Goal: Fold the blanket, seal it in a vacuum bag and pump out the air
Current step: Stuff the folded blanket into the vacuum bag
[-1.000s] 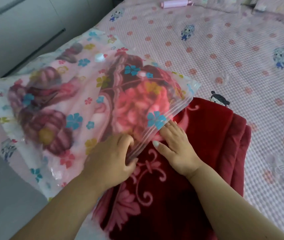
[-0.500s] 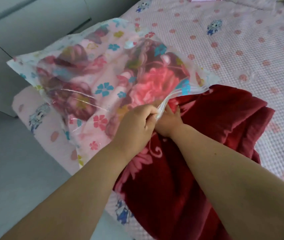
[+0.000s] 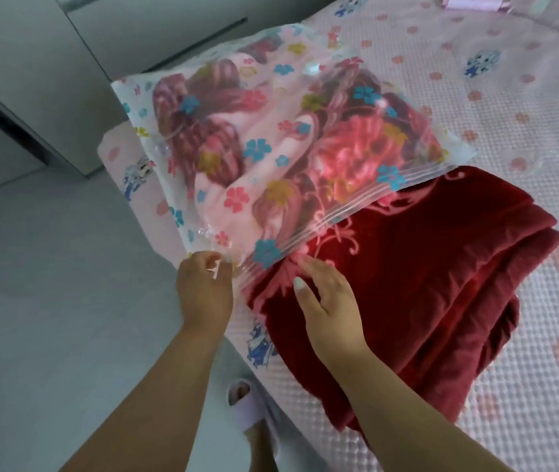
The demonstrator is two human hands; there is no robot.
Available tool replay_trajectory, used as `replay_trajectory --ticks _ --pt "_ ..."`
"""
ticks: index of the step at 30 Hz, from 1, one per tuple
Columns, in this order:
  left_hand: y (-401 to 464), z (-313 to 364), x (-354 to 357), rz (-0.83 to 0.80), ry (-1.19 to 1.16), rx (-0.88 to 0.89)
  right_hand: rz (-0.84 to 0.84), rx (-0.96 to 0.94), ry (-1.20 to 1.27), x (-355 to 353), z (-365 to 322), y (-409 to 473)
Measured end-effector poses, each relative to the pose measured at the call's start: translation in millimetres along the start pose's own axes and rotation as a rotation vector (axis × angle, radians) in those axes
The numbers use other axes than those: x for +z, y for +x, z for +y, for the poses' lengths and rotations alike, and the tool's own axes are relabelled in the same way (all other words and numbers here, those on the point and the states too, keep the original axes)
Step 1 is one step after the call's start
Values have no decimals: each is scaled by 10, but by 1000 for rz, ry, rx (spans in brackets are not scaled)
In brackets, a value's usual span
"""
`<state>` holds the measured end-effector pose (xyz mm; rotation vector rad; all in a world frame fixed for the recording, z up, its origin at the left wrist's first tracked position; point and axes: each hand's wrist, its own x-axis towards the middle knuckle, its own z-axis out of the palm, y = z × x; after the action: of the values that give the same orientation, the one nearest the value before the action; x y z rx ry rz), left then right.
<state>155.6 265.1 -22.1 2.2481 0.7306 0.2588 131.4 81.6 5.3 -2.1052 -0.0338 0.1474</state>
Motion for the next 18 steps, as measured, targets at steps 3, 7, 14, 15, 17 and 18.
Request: replay_trajectory --ticks 3,7,14,15,17,18 --pt "-51 -246 -19 40 83 -348 -89 395 480 251 -229 -215" --pt "-71 -475 111 -155 -332 -679 -213 1007 967 688 -248 -293" --pt "-55 -530 270 -187 -735 -707 37 1112 1317 1127 -97 -48" --pt "-57 -546 267 -193 -718 -705 114 1100 1364 1169 -82 -30" --pt "-47 -587 251 -203 -636 -694 289 1057 1491 1222 -66 -8" --pt "-42 -603 238 -201 -616 -694 366 1036 1552 1240 -55 -4"
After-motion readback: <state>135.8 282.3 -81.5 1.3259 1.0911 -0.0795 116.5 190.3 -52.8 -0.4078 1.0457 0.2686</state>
